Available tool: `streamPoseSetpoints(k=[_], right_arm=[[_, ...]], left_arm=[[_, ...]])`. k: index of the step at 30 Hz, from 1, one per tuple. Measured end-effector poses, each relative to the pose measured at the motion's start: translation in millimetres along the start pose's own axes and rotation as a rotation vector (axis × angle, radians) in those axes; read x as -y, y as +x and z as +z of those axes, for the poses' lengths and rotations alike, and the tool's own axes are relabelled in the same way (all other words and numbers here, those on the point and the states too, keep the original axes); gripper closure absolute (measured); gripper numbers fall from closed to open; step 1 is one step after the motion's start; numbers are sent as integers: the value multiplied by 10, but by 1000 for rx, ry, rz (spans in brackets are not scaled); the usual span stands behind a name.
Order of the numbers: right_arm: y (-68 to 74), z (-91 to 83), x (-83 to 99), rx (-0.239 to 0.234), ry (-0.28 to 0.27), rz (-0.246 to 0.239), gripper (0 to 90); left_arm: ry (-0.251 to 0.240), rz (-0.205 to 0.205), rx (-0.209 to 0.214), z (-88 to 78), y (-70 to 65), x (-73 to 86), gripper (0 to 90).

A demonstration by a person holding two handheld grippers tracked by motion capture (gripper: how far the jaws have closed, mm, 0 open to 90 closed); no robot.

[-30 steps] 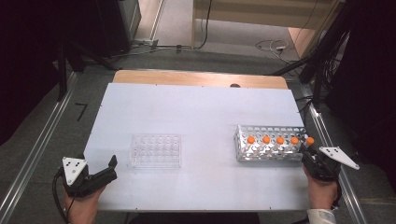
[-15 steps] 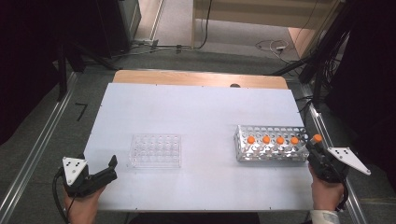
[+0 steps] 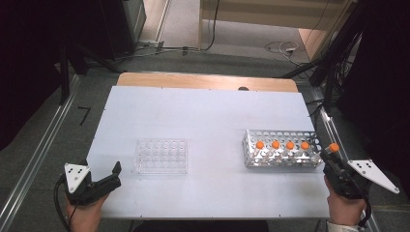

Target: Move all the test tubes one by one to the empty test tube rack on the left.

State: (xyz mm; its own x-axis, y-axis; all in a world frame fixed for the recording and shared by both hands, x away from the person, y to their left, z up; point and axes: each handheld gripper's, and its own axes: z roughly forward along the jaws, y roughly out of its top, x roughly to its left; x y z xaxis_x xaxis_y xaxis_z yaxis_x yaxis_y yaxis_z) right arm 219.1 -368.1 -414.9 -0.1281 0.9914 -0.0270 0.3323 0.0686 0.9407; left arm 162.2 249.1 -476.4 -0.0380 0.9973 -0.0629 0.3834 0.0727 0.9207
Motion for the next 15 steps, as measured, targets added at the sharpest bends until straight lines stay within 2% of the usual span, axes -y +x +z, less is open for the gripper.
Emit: streamPoseSetpoints(k=[8,11,12,15], right_arm=[[136,-99,72,-65,25,-22,721],[219,-131,106,-100,35,-27,721],[287,-142,127,-121,39,-43,721],[356,-150,141,-141,44,-59,722]], left_arm=[[0,5,9,-18,-16,3,12],[0,6,14,-24,-27,4,11],[-1,7,16,-24,-30,4,12],[-5,5,19,-32,-42,-1,12]])
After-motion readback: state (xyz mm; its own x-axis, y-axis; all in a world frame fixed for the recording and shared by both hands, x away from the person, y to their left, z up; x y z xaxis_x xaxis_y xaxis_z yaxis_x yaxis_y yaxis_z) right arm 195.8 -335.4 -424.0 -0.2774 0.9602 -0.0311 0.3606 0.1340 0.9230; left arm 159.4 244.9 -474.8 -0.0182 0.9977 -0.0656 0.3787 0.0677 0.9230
